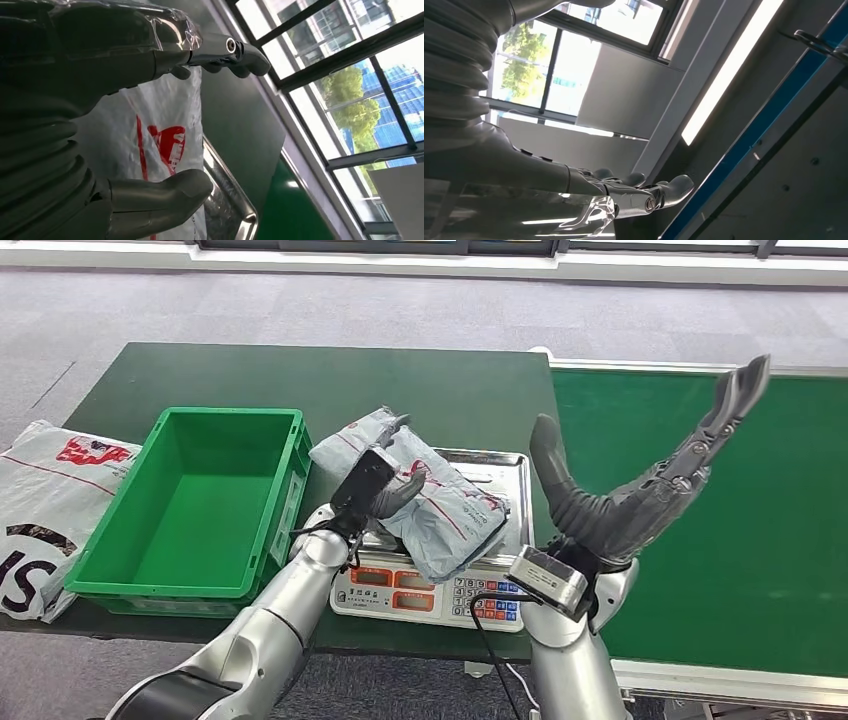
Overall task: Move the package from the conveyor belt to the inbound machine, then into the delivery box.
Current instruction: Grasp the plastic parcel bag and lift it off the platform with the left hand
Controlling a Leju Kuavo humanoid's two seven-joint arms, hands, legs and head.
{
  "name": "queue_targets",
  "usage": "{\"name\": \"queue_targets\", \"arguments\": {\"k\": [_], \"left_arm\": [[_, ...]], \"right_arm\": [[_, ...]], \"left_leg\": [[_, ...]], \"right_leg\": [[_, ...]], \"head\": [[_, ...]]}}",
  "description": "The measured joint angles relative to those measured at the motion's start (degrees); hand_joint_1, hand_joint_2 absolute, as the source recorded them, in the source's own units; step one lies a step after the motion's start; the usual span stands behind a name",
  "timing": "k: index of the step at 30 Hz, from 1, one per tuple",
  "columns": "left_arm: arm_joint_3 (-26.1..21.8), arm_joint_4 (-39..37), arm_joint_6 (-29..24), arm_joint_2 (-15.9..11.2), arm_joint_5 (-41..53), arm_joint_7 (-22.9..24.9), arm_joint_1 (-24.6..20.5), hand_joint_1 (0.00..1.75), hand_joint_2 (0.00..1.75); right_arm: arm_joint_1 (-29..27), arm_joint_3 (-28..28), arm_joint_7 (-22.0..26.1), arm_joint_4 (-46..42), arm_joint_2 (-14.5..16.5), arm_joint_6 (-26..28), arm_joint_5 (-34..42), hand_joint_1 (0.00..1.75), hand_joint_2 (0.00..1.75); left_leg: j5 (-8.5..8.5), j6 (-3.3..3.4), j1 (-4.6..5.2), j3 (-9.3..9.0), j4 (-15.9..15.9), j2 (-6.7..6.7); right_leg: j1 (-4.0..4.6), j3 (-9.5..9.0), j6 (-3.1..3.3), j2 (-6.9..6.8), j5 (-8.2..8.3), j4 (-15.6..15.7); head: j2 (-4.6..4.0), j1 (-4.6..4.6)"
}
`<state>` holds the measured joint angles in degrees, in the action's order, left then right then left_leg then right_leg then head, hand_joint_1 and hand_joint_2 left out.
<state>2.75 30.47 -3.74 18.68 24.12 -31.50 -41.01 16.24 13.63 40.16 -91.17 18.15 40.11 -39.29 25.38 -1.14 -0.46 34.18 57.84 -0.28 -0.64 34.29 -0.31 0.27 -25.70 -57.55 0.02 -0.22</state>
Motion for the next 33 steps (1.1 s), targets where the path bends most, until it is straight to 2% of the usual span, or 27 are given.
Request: {"name": "queue_targets", "arguments": {"k": [8,26,29,33], "left_arm": [[-4.1,-5.8,3.3,0.8,-1.8,0.0,-0.5,0.00,1.75],[-4.8,-8.5,4.0,1.5,-2.2,0.9,-0.8,0.00,1.75],[-4.6,-8.7,0.9,1.5,1.1,2.8,-0.8,0.00,1.75],[-1.8,-9.4,-8.1,1.5,11.0,7.0,-0.4,0.00,1.75]], "right_arm": [[-0.5,-0.7,0.0,0.0,-0.1,0.0,-0.2,0.00,1.75],[-1.0,-1.2,0.0,1.0,-0.3,0.0,-0.7,0.00,1.75],[-1.1,-1.6,0.0,1.1,-0.3,0.0,-0.7,0.00,1.75],[-1.2,-1.9,0.0,1.3,-0.3,0.0,-0.7,0.00,1.75]], "left_leg": [[0.01,0.00,0.00,0.03,0.0,-0.01],[0.00,0.00,0.00,0.03,0.0,-0.01],[0.00,0.00,0.00,0.03,0.0,-0.01],[0.01,0.00,0.00,0.02,0.0,-0.01]], "right_leg": [[0.00,0.02,0.01,-0.01,-0.01,0.0],[0.00,0.01,0.01,-0.01,-0.01,0.0],[0.00,0.01,0.01,-0.01,-0.01,0.0],[-0.01,0.01,0.01,-0.01,-0.01,0.0]], "head": [[0.00,0.00],[0.00,0.00],[0.00,0.00],[0.00,0.00]]}}
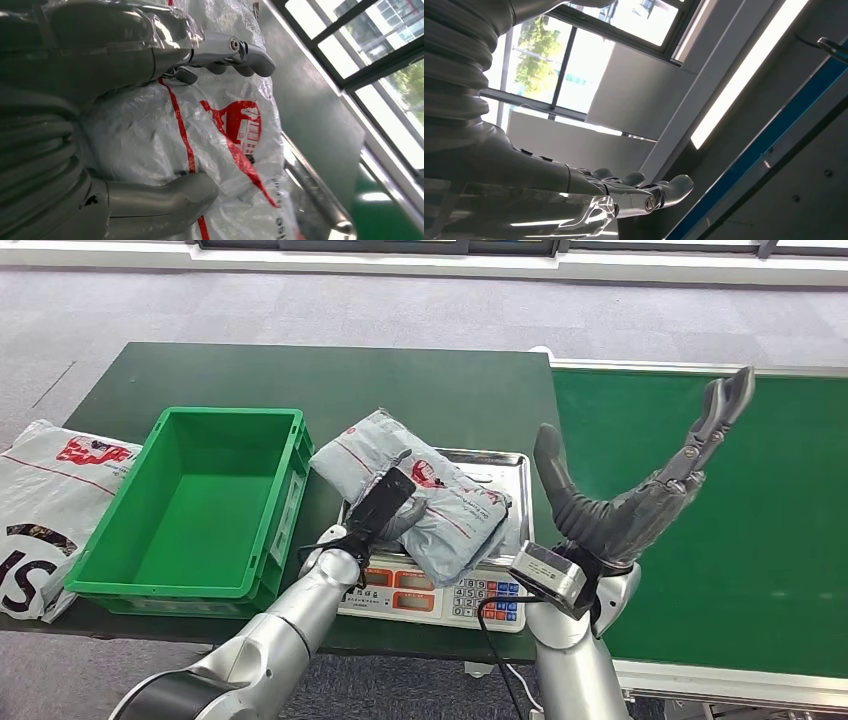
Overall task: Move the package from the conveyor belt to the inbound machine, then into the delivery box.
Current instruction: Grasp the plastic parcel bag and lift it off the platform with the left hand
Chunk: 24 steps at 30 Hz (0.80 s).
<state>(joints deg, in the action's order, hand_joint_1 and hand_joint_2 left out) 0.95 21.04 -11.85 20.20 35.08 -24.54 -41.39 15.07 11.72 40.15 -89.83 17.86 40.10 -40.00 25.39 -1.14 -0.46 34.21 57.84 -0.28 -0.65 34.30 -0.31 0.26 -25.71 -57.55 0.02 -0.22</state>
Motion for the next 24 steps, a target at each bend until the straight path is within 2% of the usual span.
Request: {"name": "queue_targets", "arguments": {"k": [8,15,16,19,20,24], "left_arm": [[9.3,-1.6,-12.2,0.0,14.9,9.1,2.1,0.00,1.75],[16.5,-2.6,-16.7,0.0,24.2,17.1,3.2,0.00,1.75],[17.3,-2.6,-17.0,0.0,25.0,17.8,3.3,0.07,1.75],[18.9,-2.8,-17.7,0.0,26.4,19.1,3.4,1.37,1.75],[19.3,-2.8,-17.8,0.0,26.7,19.2,3.4,1.75,1.75],[20.2,-2.9,-17.9,0.0,27.0,19.3,3.5,1.75,1.75]], "right_arm": [[0.0,0.0,0.0,0.8,0.0,-0.1,0.2,0.00,1.75],[0.0,0.0,0.0,1.7,0.0,-0.1,0.7,0.00,1.75],[0.0,0.0,0.0,1.8,0.0,-0.1,0.8,0.00,1.75],[0.1,0.1,0.0,2.3,0.0,-0.1,1.1,0.00,1.75],[0.1,0.1,0.0,2.4,0.0,-0.1,1.1,0.00,1.75],[0.2,0.1,0.0,2.9,0.0,-0.1,1.6,0.00,1.75]], "left_leg": [[0.00,0.00,0.00,-0.01,0.0,0.00],[0.00,0.00,0.00,-0.02,0.0,-0.02],[0.00,0.00,0.00,-0.03,0.0,-0.03],[0.00,0.00,0.00,-0.06,0.0,-0.05],[0.00,0.00,0.00,-0.07,0.0,-0.06],[0.00,0.01,0.00,-0.09,0.0,-0.08]], "right_leg": [[0.01,-0.02,0.00,0.00,0.00,0.0],[0.00,-0.08,0.00,-0.01,0.00,0.0],[0.00,-0.10,0.00,-0.02,0.00,0.0],[0.00,-0.16,0.00,-0.03,-0.01,0.0],[0.00,-0.17,0.00,-0.03,-0.01,0.0],[0.00,-0.21,0.00,-0.05,-0.01,0.0]], "head": [[0.00,0.00],[0.00,0.00],[0.00,0.00],[0.00,0.00],[0.00,0.00],[0.00,0.00]]}}
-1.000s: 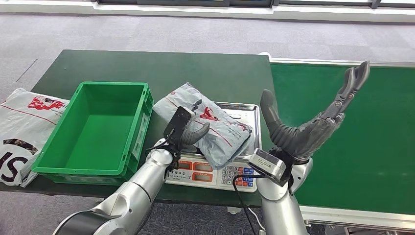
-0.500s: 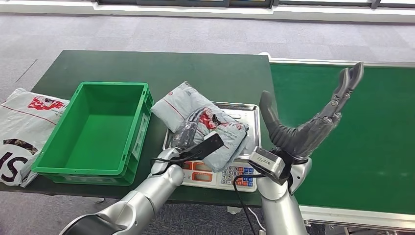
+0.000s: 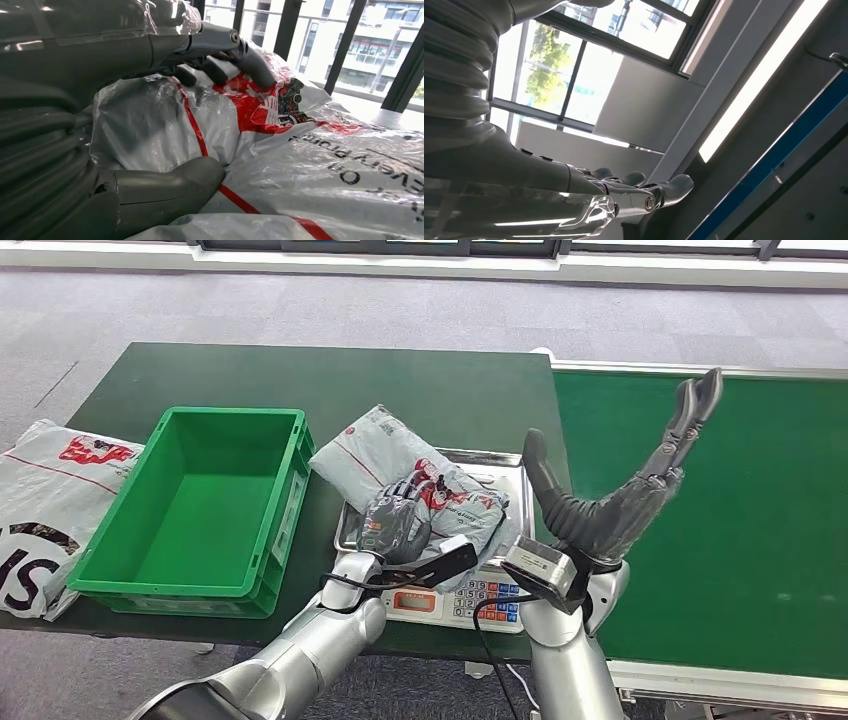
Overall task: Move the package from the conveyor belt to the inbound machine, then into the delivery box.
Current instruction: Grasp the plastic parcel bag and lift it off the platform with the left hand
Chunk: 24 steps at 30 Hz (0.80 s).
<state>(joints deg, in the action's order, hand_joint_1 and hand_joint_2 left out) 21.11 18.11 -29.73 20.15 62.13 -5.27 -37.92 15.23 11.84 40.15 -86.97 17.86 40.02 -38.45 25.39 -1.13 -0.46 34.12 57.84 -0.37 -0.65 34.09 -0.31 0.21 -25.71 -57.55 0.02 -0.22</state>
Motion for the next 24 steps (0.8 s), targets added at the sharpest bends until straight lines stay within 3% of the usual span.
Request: {"name": "queue_targets", "arguments": {"k": [24], "left_arm": [[0.7,0.0,-0.9,-0.2,0.9,-1.1,0.1,1.75,1.75]], "right_arm": [[0.0,0.0,0.0,1.2,0.0,0.0,0.7,0.00,1.75]], "left_leg": [[0.00,0.00,0.00,-0.10,0.0,-0.06]], "right_leg": [[0.00,-0.11,0.00,-0.06,-0.01,0.0]], "head": [[0.00,0.00]]}}
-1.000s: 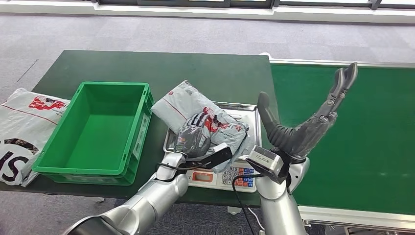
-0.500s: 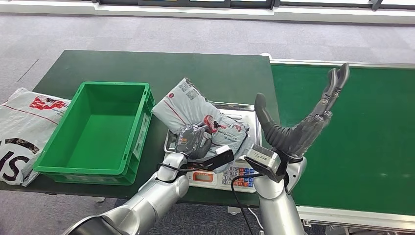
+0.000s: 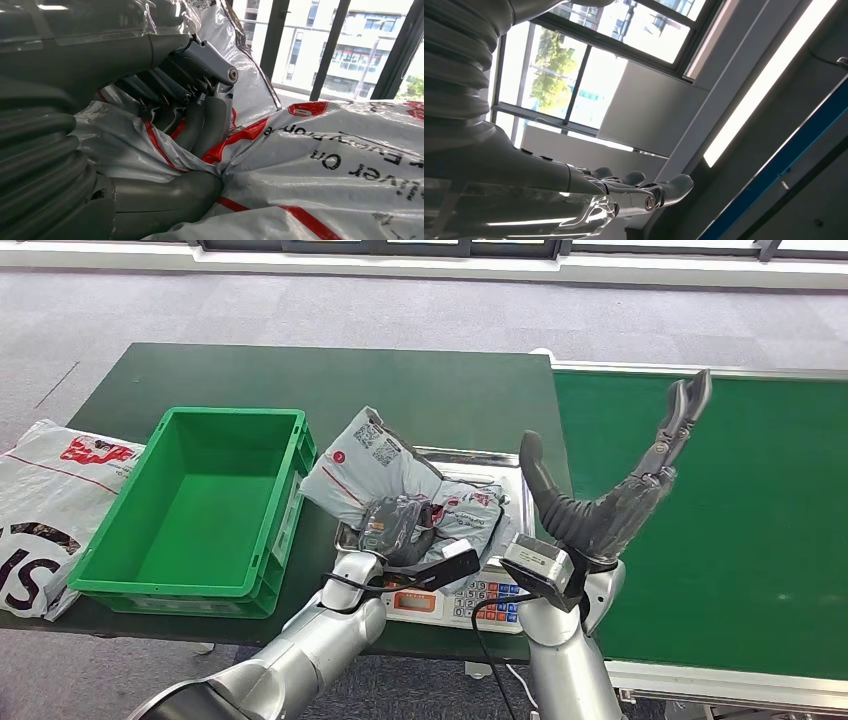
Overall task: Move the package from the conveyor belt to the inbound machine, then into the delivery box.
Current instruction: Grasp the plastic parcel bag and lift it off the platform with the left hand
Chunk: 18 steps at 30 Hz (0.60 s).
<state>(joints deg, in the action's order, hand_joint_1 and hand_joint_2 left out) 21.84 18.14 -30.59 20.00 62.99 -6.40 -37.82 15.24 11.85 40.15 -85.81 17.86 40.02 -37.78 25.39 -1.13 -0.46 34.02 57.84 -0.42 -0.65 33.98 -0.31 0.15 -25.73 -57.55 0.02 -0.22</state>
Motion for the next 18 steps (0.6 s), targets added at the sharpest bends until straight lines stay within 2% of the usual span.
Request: {"name": "queue_targets", "arguments": {"k": [3,6,8,9,12,13,14,15,18], "left_arm": [[0.0,0.1,-3.0,-0.1,1.3,0.5,0.1,1.75,1.75],[0.0,0.5,-7.5,-0.3,4.7,3.5,0.6,1.75,1.75],[0.0,2.9,-8.9,-0.9,10.4,8.7,1.6,1.75,1.75],[0.1,5.4,-9.1,-1.7,14.3,13.2,2.4,1.75,1.75],[3.0,15.7,-9.3,-6.4,22.0,33.2,3.8,1.75,1.75],[4.8,19.2,-9.3,-8.7,22.4,38.8,3.7,1.75,1.75],[6.5,22.8,-9.3,-11.2,22.5,42.4,3.6,1.75,1.75],[7.6,26.0,-9.3,-13.7,22.5,43.8,3.6,1.75,1.75],[8.4,34.5,-9.4,-19.9,22.6,43.8,4.3,1.75,1.75]], "right_arm": [[0.0,0.0,0.0,0.0,0.0,0.0,-0.2,0.00,1.75],[-0.1,-0.1,0.0,0.0,0.0,0.0,-0.5,0.00,1.75],[-0.1,-0.2,0.0,0.0,0.0,0.0,-0.6,0.00,1.75],[-0.2,-0.2,0.0,0.0,0.0,0.0,-0.6,0.00,1.75],[-0.2,-0.3,0.0,0.0,0.0,0.0,-0.5,0.00,1.75],[-0.2,-0.3,0.0,0.0,0.0,0.0,-0.4,0.00,1.75],[-0.2,-0.3,0.0,0.0,0.0,0.0,-0.4,0.00,1.75],[-0.2,-0.3,0.0,0.0,0.0,0.0,-0.4,0.00,1.75],[-0.2,-0.3,0.0,0.0,-0.1,0.0,-0.3,0.00,1.75]], "left_leg": [[0.00,0.00,0.00,0.00,0.0,0.01],[0.00,0.00,0.00,0.00,0.0,0.04],[0.00,0.00,0.00,0.02,0.0,0.09],[0.00,-0.01,0.00,0.03,0.0,0.12],[-0.04,-0.07,-0.03,0.14,0.0,0.26],[-0.06,-0.11,-0.05,0.16,0.0,0.30],[-0.09,-0.16,-0.07,0.16,0.0,0.31],[-0.12,-0.20,-0.09,0.17,0.0,0.29],[-0.19,-0.30,-0.12,0.19,-0.1,0.20]], "right_leg": [[0.00,0.01,0.00,0.01,0.00,0.0],[0.00,0.05,0.00,0.03,0.00,0.0],[0.00,0.09,0.00,0.07,0.01,0.0],[0.02,0.12,0.01,0.10,0.01,0.0],[0.13,0.30,0.12,0.22,0.08,0.0],[0.16,0.34,0.16,0.25,0.11,0.0],[0.18,0.36,0.19,0.26,0.12,0.0],[0.20,0.37,0.22,0.24,0.11,-0.1],[0.25,0.41,0.26,0.20,0.08,-0.1]], "head": [[0.00,0.00],[0.00,0.00],[0.00,0.00],[0.00,0.01],[0.00,0.01],[0.00,0.00],[0.00,0.00],[0.00,0.00],[0.00,0.01]]}}
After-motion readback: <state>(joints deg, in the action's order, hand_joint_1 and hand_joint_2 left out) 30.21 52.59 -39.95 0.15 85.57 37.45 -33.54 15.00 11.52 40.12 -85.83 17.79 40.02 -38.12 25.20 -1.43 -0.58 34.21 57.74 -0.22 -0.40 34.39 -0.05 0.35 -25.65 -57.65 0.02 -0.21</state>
